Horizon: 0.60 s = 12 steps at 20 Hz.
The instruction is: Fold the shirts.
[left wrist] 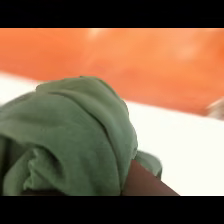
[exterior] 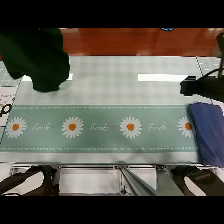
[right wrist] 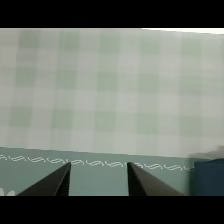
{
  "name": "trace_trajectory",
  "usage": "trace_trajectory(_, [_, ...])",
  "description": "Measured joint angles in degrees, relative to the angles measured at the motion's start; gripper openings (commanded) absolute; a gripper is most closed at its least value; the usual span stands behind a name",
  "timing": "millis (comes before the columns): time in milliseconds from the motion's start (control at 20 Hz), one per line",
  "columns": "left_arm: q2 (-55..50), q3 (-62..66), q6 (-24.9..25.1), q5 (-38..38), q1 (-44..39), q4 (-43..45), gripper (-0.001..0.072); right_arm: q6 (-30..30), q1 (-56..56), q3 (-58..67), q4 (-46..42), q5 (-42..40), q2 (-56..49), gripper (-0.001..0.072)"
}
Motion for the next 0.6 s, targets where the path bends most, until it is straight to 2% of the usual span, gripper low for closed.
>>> trace_trajectory(350, [3.98, 12.92, 0.81, 3.52, -16.63, -4.39, 0.0031, 0.46, 0.0, 0.0, 0.52, 4.37, 9.86, 0.0408])
trace_trajectory(600, [4.26, 8.35, 0.81, 5.84, -31.32, -4.87, 0.0031, 0.68, 0.0, -0.04, 0.57, 7.43, 13.25, 0.0408])
